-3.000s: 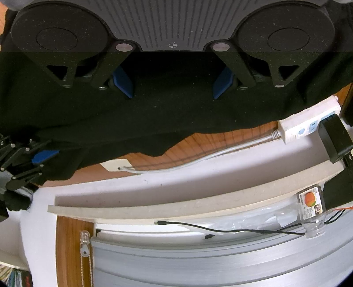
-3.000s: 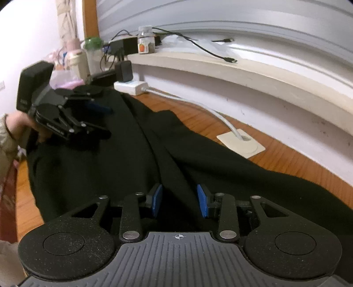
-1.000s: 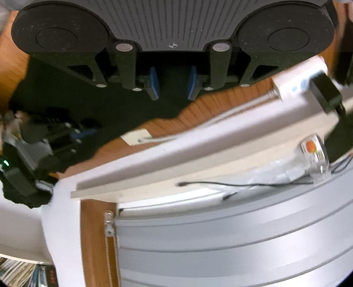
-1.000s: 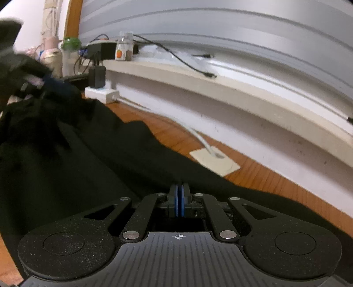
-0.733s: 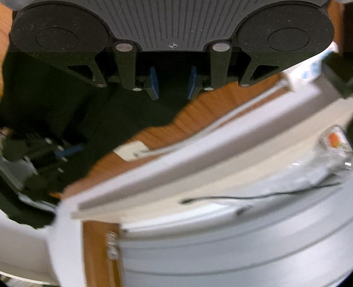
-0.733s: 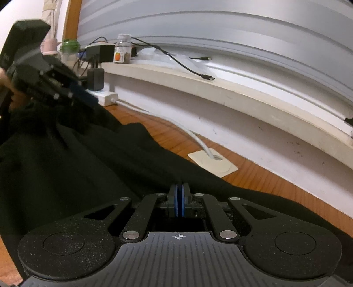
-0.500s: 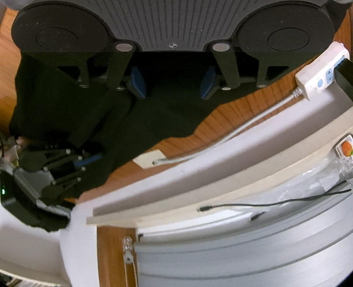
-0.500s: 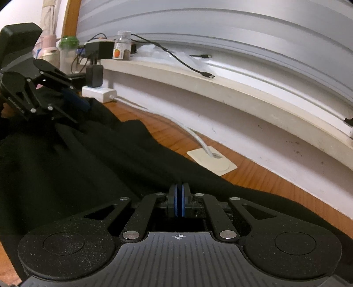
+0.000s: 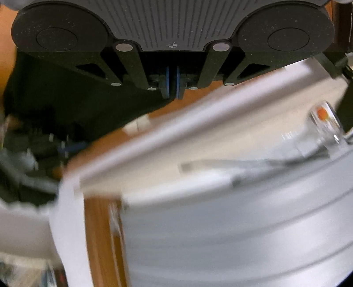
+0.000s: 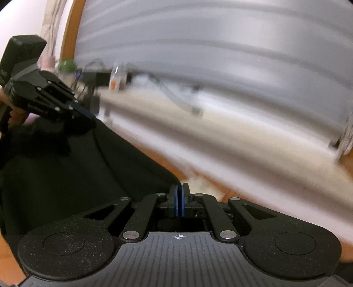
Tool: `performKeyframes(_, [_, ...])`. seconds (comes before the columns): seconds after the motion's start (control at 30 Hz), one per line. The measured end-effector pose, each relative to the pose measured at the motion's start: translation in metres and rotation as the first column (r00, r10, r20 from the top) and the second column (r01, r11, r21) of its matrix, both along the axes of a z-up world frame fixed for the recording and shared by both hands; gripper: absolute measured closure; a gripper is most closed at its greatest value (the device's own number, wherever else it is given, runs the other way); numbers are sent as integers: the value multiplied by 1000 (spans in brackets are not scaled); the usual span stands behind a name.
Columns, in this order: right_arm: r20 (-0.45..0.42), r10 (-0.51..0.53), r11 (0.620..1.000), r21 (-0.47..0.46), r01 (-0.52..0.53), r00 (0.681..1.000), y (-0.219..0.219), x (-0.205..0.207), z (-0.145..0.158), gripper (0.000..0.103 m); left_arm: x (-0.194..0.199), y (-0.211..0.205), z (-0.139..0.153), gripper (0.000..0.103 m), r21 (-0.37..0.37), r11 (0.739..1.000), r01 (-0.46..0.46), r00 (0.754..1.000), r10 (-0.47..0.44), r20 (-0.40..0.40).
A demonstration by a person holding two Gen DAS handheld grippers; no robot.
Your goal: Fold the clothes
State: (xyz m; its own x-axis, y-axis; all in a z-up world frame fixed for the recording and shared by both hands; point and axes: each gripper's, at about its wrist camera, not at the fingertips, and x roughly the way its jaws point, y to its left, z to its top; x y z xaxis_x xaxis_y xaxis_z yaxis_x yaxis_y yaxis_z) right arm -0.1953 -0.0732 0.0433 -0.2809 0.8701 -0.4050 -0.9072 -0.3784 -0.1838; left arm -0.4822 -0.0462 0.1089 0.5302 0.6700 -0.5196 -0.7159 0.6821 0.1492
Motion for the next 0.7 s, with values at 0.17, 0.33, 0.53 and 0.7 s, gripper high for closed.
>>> performKeyframes(0.17, [46,-55,998,-17,56,997,21,-5,-2,97,20,34,-17,86,-24,993,-116,987,113,-113])
performKeyframes(0.33, [100,-70,996,-48,75,993,28,-8,-16,57,-7,34,-27,54,-46,973,-227,974,225,-40])
performKeyframes(0.53, [83,49,997,-63,-44,995,-1,-7,-14,56,-65,-19,-15,42,-8,948,-317,948,317,12])
performKeyframes(0.7, [77,99,990,-109,-91,992,-14,-4,-29,48,-114,-79,-15,33,-9,914,-406,913,406,43])
